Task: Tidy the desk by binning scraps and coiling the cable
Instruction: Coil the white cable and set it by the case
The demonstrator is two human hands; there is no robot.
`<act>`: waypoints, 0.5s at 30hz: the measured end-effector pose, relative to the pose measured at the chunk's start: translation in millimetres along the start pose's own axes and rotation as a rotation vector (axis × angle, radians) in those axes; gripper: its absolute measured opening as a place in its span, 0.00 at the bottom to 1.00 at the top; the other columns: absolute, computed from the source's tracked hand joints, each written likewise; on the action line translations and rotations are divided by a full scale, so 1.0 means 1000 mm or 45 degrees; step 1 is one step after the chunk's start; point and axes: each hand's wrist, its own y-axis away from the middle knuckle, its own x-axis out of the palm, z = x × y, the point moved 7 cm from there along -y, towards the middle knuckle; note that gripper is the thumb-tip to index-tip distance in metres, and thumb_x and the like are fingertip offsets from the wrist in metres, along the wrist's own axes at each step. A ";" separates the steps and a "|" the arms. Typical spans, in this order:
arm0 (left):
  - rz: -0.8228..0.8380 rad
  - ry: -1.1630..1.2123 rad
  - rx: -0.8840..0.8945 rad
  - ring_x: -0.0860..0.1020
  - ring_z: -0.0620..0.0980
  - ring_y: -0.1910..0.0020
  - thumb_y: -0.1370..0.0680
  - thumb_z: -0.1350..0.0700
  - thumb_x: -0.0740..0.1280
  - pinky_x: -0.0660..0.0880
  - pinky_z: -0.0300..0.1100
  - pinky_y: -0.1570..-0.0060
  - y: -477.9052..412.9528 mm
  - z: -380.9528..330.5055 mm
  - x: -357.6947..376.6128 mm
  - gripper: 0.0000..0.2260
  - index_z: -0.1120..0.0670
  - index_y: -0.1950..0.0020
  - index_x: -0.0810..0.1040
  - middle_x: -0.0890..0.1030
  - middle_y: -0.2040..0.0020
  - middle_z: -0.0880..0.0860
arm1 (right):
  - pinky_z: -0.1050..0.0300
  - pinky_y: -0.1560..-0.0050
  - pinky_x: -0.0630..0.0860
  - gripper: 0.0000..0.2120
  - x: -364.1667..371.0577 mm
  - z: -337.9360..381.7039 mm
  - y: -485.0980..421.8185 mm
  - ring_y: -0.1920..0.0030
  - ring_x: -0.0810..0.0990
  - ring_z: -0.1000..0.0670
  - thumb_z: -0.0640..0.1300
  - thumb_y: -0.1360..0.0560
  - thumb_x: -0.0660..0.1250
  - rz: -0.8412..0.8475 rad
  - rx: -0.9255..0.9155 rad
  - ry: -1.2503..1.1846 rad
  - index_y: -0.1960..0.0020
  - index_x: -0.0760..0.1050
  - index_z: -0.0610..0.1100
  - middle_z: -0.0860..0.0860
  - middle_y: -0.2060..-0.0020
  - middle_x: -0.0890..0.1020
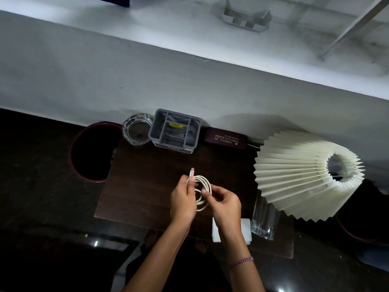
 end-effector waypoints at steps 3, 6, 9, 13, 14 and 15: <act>-0.015 -0.028 0.072 0.70 0.42 0.72 0.20 0.49 0.56 0.65 0.37 0.72 0.001 -0.004 -0.001 0.13 0.45 0.64 0.69 0.72 0.72 0.46 | 0.63 0.57 0.80 0.09 0.001 0.004 -0.001 0.59 0.83 0.57 0.43 0.27 0.69 0.030 -0.048 0.147 0.47 0.80 0.43 0.51 0.59 0.85; 0.012 0.013 0.100 0.72 0.44 0.72 0.20 0.49 0.57 0.68 0.40 0.70 -0.001 -0.006 0.001 0.12 0.46 0.63 0.71 0.73 0.71 0.46 | 0.50 0.49 0.80 0.08 0.001 0.007 -0.001 0.55 0.82 0.52 0.44 0.25 0.66 0.005 -0.087 0.251 0.47 0.79 0.43 0.48 0.55 0.84; 0.051 0.107 0.065 0.74 0.47 0.70 0.21 0.49 0.59 0.71 0.47 0.67 -0.004 -0.005 0.004 0.13 0.53 0.61 0.75 0.76 0.70 0.49 | 0.49 0.46 0.79 0.09 0.003 0.004 -0.003 0.52 0.82 0.49 0.41 0.24 0.64 0.039 -0.027 0.118 0.45 0.78 0.41 0.46 0.54 0.84; 0.117 0.354 -0.093 0.74 0.44 0.71 0.21 0.51 0.61 0.69 0.37 0.69 -0.010 -0.001 0.008 0.14 0.52 0.66 0.76 0.77 0.71 0.48 | 0.51 0.49 0.78 0.08 0.015 0.000 -0.001 0.54 0.82 0.47 0.37 0.23 0.62 0.162 0.082 -0.422 0.45 0.76 0.37 0.44 0.56 0.84; 0.135 0.385 -0.123 0.74 0.45 0.71 0.22 0.51 0.61 0.69 0.37 0.69 -0.011 -0.001 0.009 0.14 0.52 0.67 0.76 0.77 0.71 0.48 | 0.55 0.52 0.79 0.09 0.017 0.000 0.001 0.56 0.83 0.49 0.36 0.24 0.62 0.185 0.089 -0.541 0.45 0.76 0.37 0.45 0.58 0.85; 0.155 0.423 -0.155 0.74 0.45 0.71 0.22 0.51 0.61 0.70 0.36 0.69 -0.012 -0.001 0.010 0.14 0.53 0.67 0.75 0.76 0.72 0.48 | 0.61 0.56 0.80 0.10 0.018 0.000 0.002 0.59 0.83 0.51 0.36 0.24 0.62 0.186 0.091 -0.627 0.44 0.75 0.37 0.47 0.61 0.85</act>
